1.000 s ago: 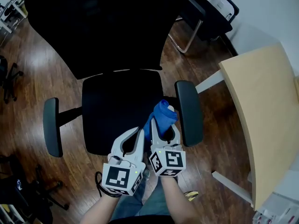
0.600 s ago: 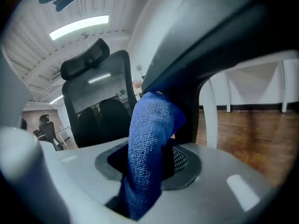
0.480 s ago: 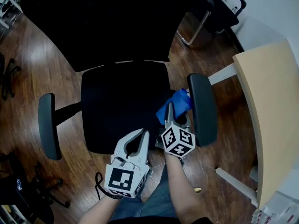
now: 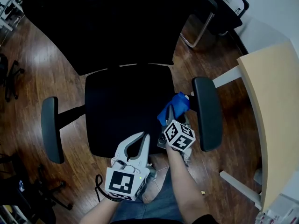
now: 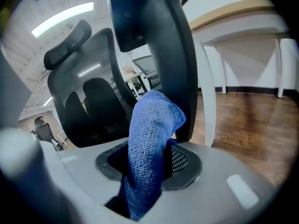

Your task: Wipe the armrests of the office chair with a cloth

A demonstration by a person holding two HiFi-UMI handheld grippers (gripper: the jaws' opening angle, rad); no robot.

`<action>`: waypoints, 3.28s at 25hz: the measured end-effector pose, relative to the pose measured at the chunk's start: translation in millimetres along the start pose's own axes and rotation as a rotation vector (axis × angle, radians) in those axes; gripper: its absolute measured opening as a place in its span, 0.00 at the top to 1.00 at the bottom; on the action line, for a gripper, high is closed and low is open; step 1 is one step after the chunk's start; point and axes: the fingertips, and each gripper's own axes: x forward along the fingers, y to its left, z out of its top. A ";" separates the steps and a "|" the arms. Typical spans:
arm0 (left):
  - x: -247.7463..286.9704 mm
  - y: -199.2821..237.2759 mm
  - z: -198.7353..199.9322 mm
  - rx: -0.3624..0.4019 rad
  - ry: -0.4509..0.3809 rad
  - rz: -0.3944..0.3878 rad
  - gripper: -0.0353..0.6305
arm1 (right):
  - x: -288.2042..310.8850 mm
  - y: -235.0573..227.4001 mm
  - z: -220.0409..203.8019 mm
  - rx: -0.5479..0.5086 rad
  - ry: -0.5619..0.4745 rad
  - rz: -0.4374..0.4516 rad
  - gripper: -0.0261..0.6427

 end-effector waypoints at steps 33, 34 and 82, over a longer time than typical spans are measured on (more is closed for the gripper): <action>-139.9 -11.5 114.4 -0.056 -0.192 0.183 0.94 | -264.2 238.3 144.2 -0.493 -0.223 0.491 0.74; -147.0 -15.3 119.3 -0.056 -0.206 0.189 0.94 | -277.8 242.9 148.1 -0.520 -0.233 0.507 0.74; -292.0 144.4 58.3 -0.283 -0.275 0.675 0.94 | -158.6 504.7 -11.3 -1.062 0.122 1.022 0.74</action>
